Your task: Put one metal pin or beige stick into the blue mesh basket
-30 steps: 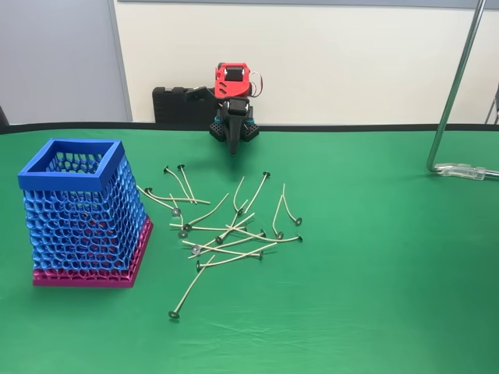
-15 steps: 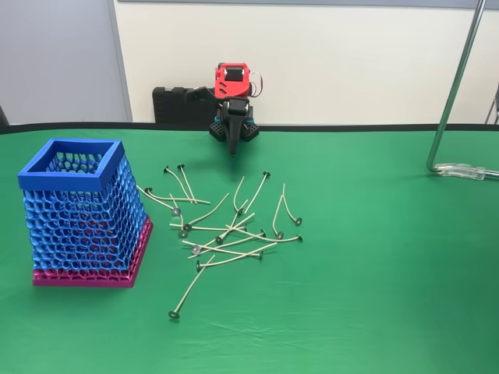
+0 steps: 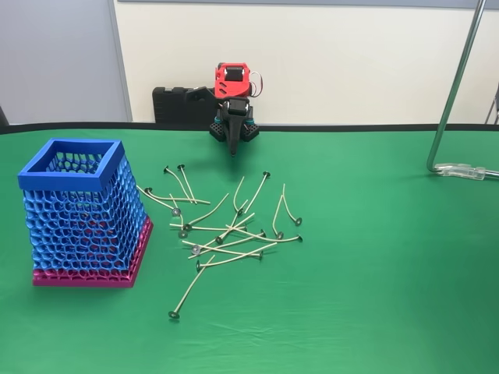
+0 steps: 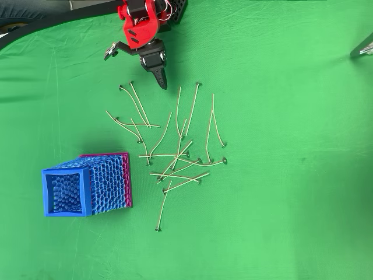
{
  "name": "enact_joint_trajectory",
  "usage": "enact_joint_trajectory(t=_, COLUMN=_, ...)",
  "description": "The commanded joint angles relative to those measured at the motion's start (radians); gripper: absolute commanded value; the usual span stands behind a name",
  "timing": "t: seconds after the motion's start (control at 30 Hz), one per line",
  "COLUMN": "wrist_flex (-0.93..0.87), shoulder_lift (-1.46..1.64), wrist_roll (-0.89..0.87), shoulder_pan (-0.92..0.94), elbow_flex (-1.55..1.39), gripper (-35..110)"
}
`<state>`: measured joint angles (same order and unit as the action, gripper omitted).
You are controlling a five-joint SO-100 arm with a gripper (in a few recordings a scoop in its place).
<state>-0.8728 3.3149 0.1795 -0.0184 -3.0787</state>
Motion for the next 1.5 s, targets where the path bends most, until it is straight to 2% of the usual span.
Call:
enact_joint_trajectory(t=0.0, wrist_flex=-0.002, shoulder_lift=0.009, wrist_roll=-0.005, shoulder_pan=-0.003, elbow_flex=-0.003, gripper=1)
enact_joint_trajectory(t=0.93, wrist_flex=0.005, shoulder_lift=0.006, wrist_roll=0.011, shoulder_pan=-0.005, elbow_flex=-0.003, gripper=1)
enact_joint_trajectory(t=1.13, wrist_flex=0.037, shoulder_lift=-0.107, wrist_roll=0.029, shoulder_pan=0.006, elbow_flex=0.063, gripper=1)
enact_joint_trajectory(t=1.47, wrist_flex=-0.164, shoulder_lift=-0.219, wrist_roll=0.048, shoulder_pan=0.026, elbow_flex=0.311, gripper=1)
